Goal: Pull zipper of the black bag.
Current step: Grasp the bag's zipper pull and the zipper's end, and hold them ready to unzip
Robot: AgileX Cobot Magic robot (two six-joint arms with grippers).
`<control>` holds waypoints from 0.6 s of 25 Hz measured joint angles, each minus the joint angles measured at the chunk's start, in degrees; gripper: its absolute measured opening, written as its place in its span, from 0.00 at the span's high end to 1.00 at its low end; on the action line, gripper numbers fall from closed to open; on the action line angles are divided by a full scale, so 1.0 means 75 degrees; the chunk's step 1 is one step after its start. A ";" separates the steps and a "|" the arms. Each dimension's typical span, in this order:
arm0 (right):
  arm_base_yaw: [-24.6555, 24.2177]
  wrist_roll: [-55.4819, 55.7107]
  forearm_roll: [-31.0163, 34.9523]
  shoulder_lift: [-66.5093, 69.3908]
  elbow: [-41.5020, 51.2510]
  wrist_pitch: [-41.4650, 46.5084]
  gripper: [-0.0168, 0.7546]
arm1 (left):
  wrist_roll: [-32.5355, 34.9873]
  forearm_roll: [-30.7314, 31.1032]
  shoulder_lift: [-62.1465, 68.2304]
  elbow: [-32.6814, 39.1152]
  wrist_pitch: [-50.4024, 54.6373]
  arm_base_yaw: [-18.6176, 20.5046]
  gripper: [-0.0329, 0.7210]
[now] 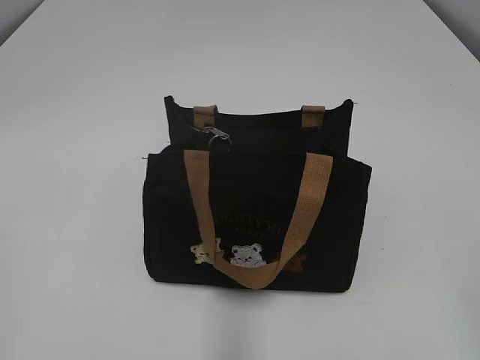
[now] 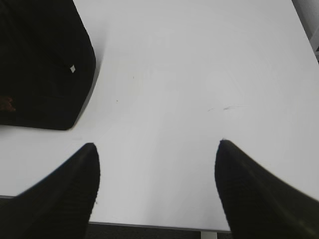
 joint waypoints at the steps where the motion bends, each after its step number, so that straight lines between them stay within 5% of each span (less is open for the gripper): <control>1: 0.0000 0.0000 0.0000 0.0000 0.0000 0.0000 0.26 | 0.0000 0.0000 0.0000 0.0000 0.0000 0.0000 0.64; 15: 0.0000 0.0000 0.0000 0.0000 0.0000 0.0000 0.26 | 0.0000 0.0000 0.0000 0.0000 0.0000 0.0000 0.64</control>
